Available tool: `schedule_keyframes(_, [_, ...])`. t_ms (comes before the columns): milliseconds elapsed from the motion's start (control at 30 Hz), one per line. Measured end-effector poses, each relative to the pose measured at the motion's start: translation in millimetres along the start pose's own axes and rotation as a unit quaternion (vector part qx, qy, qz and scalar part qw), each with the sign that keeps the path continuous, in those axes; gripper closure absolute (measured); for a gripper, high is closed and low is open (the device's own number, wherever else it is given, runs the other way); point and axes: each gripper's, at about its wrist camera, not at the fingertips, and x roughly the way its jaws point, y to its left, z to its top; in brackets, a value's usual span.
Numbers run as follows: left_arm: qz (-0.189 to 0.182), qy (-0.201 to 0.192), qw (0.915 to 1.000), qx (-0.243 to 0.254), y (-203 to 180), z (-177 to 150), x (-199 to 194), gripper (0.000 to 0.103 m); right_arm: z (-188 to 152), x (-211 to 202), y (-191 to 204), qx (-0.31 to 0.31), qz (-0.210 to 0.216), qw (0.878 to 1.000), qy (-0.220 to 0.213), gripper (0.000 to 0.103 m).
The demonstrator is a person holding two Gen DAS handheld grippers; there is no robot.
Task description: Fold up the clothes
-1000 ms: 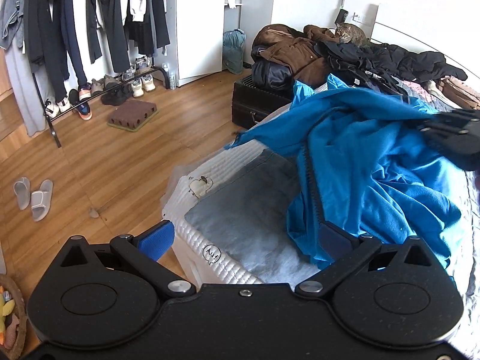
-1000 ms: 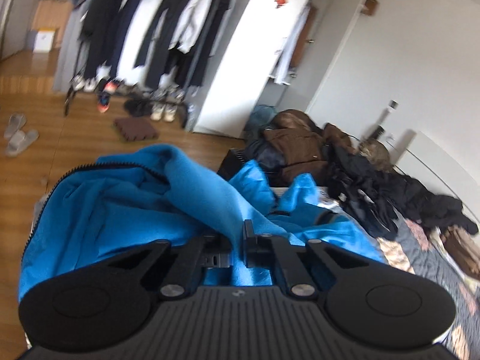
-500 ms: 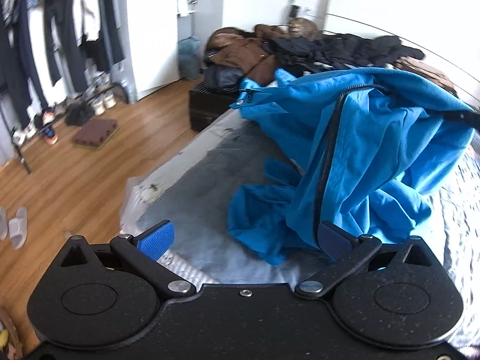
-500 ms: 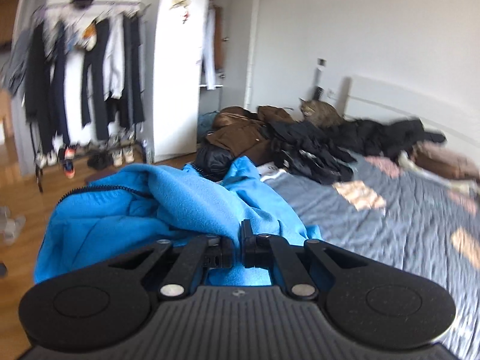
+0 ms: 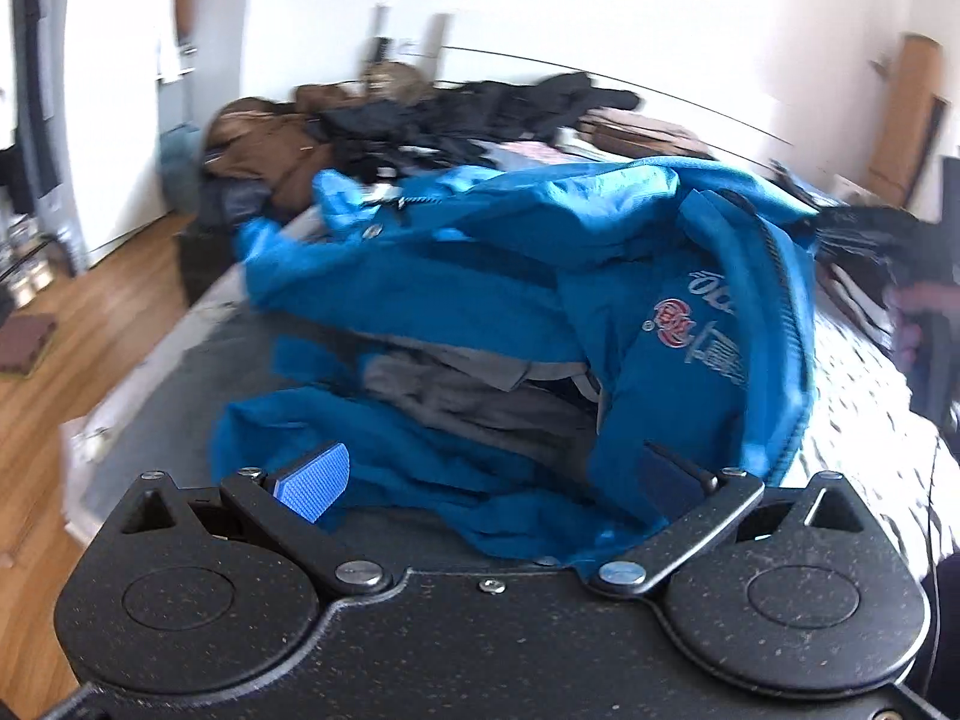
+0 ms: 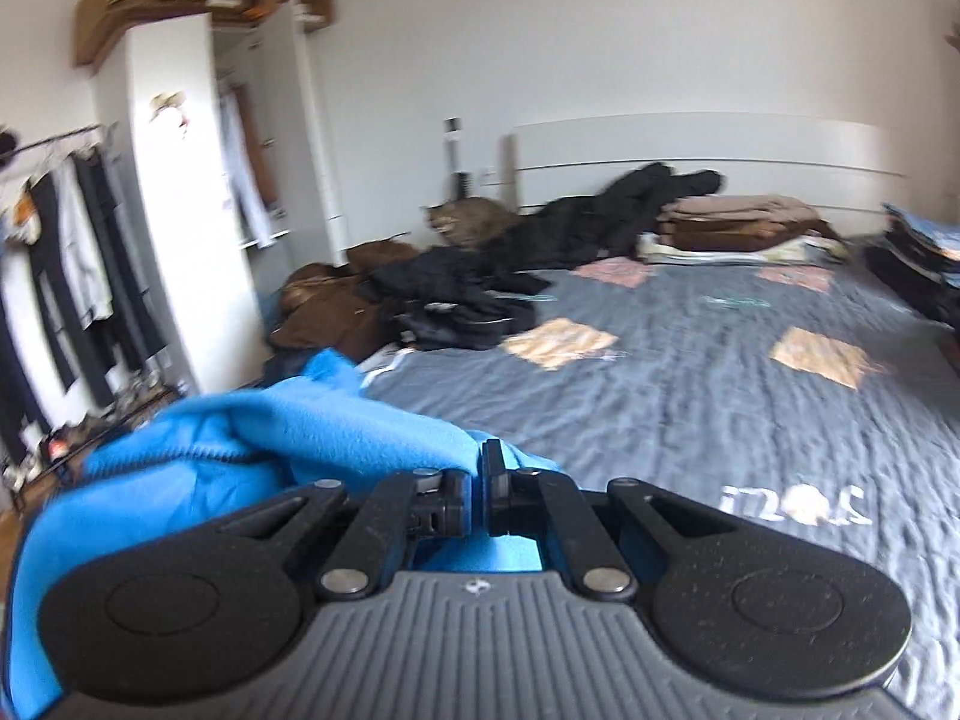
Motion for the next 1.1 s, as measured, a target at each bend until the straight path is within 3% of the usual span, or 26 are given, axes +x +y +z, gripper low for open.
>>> schedule_keyframes(200, [-0.043,0.004,0.9988,0.024,-26,-7,9,0.0,-5,5,-61,0.041,-0.064,0.997,0.006,0.101])
schedule_keyframes(367, [-0.043,0.017,0.9979,0.045,-41,-12,18,0.0,-22,36,-90,0.017,-0.106,0.993,0.054,0.099])
schedule_keyframes(467, [-0.044,0.021,0.9976,0.05,-43,-14,23,0.0,-32,33,-92,-0.015,-0.108,0.992,0.069,0.097])
schedule_keyframes(500, [-0.044,0.021,0.9975,0.05,-44,-14,23,0.0,-31,24,-93,-0.018,-0.1,0.993,0.061,0.093])
schedule_keyframes(567, [-0.044,0.021,0.9976,0.05,-44,-15,21,0.0,-27,0,-92,-0.026,-0.08,0.995,0.048,0.077])
schedule_keyframes(633, [-0.046,0.021,0.9976,0.047,-45,-15,21,0.0,-21,-25,-80,-0.075,-0.056,0.995,0.033,0.042])
schedule_keyframes(733, [-0.049,0.022,0.9977,0.042,-47,-14,23,0.0,-17,-61,-49,-0.156,-0.017,0.988,0.013,0.019])
schedule_keyframes(833, [-0.053,0.019,0.9975,0.043,-50,-14,24,0.0,-21,-82,-9,-0.223,0.033,0.974,0.008,0.007])
schedule_keyframes(967, [-0.067,0.008,0.9965,0.05,-56,-12,24,0.0,-39,-89,38,-0.289,0.075,0.954,0.019,0.006])
schedule_keyframes(1100, [-0.052,0.018,0.9976,0.043,-55,-12,33,0.0,-58,-71,65,-0.291,0.092,0.951,0.055,0.006])
